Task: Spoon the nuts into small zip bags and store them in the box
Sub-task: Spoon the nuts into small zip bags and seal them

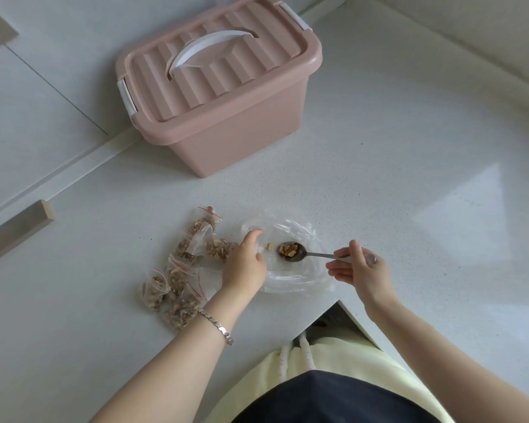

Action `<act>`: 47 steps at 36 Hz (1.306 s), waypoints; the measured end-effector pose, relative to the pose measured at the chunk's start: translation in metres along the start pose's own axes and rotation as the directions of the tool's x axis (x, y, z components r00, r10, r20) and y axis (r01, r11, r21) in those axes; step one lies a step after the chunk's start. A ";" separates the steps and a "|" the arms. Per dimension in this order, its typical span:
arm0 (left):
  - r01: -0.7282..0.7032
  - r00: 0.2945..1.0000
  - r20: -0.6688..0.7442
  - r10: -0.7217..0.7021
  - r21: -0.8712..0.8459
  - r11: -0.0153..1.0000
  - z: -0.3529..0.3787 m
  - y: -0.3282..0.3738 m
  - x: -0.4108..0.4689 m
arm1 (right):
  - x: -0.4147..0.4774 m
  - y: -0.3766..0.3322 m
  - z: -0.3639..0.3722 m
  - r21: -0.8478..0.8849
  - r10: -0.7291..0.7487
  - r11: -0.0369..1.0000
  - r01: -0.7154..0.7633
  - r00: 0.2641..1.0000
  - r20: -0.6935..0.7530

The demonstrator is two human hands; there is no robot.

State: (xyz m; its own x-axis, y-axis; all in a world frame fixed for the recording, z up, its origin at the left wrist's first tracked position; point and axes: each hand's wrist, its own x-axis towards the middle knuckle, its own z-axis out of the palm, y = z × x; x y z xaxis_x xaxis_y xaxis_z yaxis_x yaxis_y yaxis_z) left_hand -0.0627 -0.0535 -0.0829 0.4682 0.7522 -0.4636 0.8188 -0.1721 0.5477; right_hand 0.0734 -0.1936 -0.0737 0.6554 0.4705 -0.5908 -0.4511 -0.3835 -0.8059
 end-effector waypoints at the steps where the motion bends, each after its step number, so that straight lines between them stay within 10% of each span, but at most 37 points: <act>1: 0.003 1.000 -0.005 -0.003 -0.005 1.000 0.000 -0.001 0.001 | 0.000 0.000 0.003 -0.007 -0.014 1.000 0.014 1.000 -0.001; 14: 0.100 0.994 0.010 -0.113 -0.543 0.834 0.002 0.000 0.002 | 0.003 0.006 0.013 0.052 0.035 0.998 -0.037 0.998 0.043; 25: 0.020 0.999 -0.043 -0.033 -0.283 0.959 0.000 -0.003 0.000 | -0.004 -0.002 -0.026 0.217 0.145 0.961 -0.175 0.978 0.147; 42: -0.082 0.984 0.102 0.145 -0.464 0.882 0.006 0.052 0.004 | -0.016 -0.040 -0.046 0.205 -0.086 0.974 0.100 0.993 -0.077; 47: -0.190 0.977 -0.167 0.130 -0.415 0.890 -0.019 0.027 -0.012 | -0.019 -0.041 -0.042 0.219 -0.088 0.970 0.105 0.992 -0.086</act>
State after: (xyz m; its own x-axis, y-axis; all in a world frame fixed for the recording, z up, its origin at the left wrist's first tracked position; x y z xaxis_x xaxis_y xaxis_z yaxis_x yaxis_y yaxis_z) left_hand -0.0525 -0.0548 -0.0493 0.5088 0.8190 -0.2652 0.5015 -0.0315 0.8646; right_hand 0.1049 -0.2203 -0.0272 0.7420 0.4324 -0.5123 -0.5015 -0.1492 -0.8522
